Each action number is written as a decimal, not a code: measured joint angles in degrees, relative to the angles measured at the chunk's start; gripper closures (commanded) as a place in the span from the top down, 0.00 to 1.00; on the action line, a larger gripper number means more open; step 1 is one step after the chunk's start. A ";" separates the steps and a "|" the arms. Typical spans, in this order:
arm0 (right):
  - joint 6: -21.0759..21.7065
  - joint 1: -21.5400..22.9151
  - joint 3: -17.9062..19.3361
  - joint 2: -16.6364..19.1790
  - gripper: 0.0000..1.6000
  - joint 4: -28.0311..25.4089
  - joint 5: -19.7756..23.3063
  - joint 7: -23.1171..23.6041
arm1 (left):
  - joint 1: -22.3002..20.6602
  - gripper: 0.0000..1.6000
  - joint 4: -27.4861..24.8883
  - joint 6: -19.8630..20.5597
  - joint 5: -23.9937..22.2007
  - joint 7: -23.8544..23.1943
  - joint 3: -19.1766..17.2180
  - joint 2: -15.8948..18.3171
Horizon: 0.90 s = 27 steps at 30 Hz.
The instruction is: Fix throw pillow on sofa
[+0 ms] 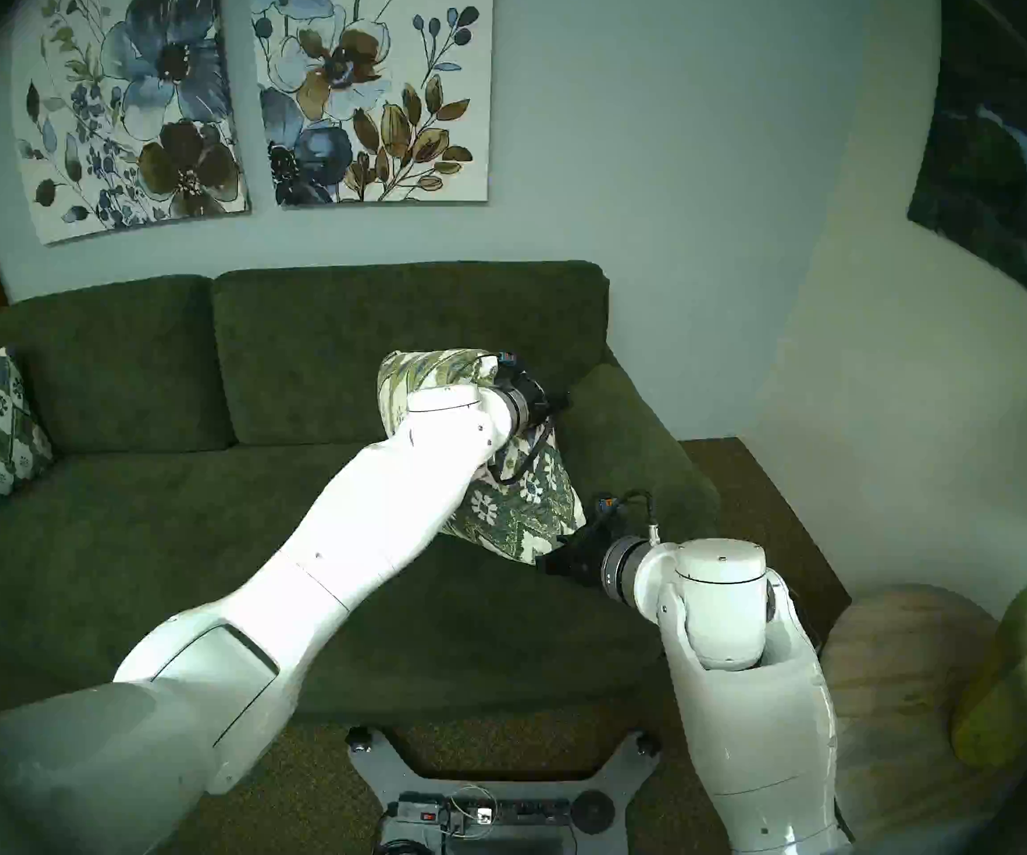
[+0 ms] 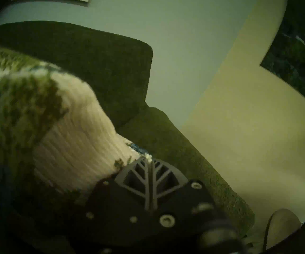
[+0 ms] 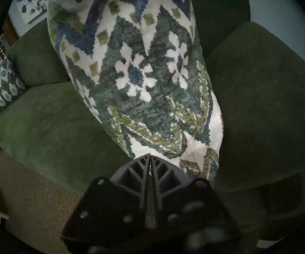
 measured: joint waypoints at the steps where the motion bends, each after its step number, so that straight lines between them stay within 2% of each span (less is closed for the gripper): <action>1: -0.02 0.07 0.04 0.03 1.00 0.15 0.09 0.11 | -0.13 0.00 0.41 -0.19 0.09 -0.32 0.14 -0.14; 5: -0.03 0.54 0.86 0.27 1.00 1.40 0.55 0.56 | -1.03 0.00 3.21 -1.30 0.49 -3.09 1.09 -0.85; 13: -0.09 0.43 2.81 0.87 1.00 2.32 0.32 -0.19 | -1.66 0.00 5.03 -1.96 0.86 -7.55 1.91 -0.45; 21: -0.94 -4.89 7.24 4.77 1.00 -5.09 0.78 2.15 | -2.02 0.00 4.90 -1.97 0.55 -9.59 0.82 1.65; 27: -0.89 -9.52 9.83 6.36 1.00 -10.08 1.59 3.82 | -1.79 0.00 4.02 -1.83 0.48 -10.48 0.95 2.73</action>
